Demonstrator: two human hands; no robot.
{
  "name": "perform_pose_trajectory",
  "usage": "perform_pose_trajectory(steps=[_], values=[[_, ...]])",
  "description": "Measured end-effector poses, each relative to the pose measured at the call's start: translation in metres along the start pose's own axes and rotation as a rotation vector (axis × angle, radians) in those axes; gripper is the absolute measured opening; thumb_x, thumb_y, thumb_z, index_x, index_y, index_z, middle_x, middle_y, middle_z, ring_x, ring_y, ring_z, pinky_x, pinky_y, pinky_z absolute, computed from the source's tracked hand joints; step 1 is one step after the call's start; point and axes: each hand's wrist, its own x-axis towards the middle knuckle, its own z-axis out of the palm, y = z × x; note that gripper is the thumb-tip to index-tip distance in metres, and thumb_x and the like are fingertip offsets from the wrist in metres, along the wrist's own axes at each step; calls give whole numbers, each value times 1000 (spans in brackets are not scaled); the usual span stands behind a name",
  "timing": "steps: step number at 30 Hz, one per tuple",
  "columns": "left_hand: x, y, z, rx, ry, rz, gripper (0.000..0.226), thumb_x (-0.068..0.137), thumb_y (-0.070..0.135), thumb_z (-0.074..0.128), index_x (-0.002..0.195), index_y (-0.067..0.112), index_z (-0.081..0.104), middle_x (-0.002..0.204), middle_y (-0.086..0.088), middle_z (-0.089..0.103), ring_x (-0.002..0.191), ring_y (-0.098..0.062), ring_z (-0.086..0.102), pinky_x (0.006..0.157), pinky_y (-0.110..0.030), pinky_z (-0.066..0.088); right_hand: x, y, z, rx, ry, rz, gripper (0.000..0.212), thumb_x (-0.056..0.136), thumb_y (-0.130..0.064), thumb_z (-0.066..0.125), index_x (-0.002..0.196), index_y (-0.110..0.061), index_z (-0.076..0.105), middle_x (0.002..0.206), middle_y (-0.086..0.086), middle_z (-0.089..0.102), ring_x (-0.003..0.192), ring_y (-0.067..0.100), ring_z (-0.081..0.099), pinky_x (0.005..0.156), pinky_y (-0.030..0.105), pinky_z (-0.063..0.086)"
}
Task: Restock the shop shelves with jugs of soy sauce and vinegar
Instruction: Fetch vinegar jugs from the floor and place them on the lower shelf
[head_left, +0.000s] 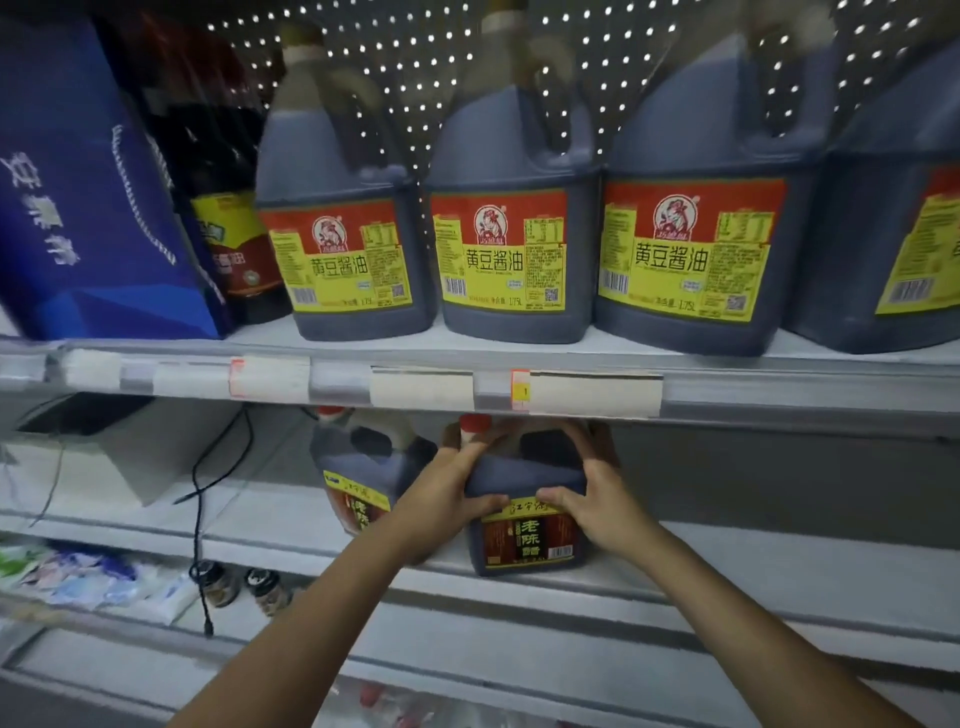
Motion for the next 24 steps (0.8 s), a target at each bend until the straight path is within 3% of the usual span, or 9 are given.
perform_pose_trajectory(steps=[3,6,9,11,13,15,17,19,24], values=[[4,-15,1,-19,-6,52,64,94,30,73,150,31,42,126,6,49,121,-13,50,98,-15,44,4,-2,12,-30,27,-20,86,89,-39,78,152,-55,22,159,-10,39,143,12,41,116,34,41],[-1,-30,8,-37,55,73,68,94,34,72,145,54,31,120,11,42,117,-4,44,94,2,32,7,-3,16,-119,31,-56,86,93,-33,75,147,-56,11,155,-18,24,141,3,27,109,14,27],[-3,-38,20,22,136,90,67,94,41,70,150,48,35,133,4,39,127,-14,46,108,-20,41,8,-3,7,-247,-3,-29,88,94,-41,72,152,-54,8,157,-8,38,141,14,41,105,15,31],[-5,-34,25,55,177,59,70,94,41,70,152,44,33,141,-2,39,129,-22,48,108,-37,47,8,0,6,-291,-21,-15,84,95,-43,71,159,-47,16,131,-12,60,120,14,58,93,12,41],[-8,-31,29,53,213,52,73,93,38,71,153,47,29,149,-4,36,133,-26,46,108,-42,47,9,3,8,-299,-33,6,70,96,-44,69,156,-35,32,107,-15,64,103,12,62,84,14,49],[-11,-30,30,58,224,44,71,94,39,70,151,48,28,151,-4,35,136,-27,44,109,-43,46,8,6,9,-273,-51,-6,57,98,-45,66,148,-28,44,129,-3,65,120,14,60,99,30,53],[-14,-28,31,47,247,34,67,94,37,70,150,46,33,152,-5,34,137,-27,43,109,-44,46,5,4,9,-231,-75,-69,56,101,-38,63,153,-40,40,149,-13,54,134,3,51,110,25,45],[-17,-28,32,58,284,14,65,94,34,71,151,38,41,149,-7,37,135,-27,43,108,-43,45,3,1,11,-215,-87,-108,57,104,-30,60,152,-51,38,147,-16,55,132,-3,53,109,22,47],[-21,-24,33,131,317,-53,62,93,35,71,149,30,44,138,-7,43,124,-27,44,100,-43,48,5,6,13,-211,-64,-121,54,103,-27,60,141,-61,41,138,-7,63,123,2,60,104,33,53]])
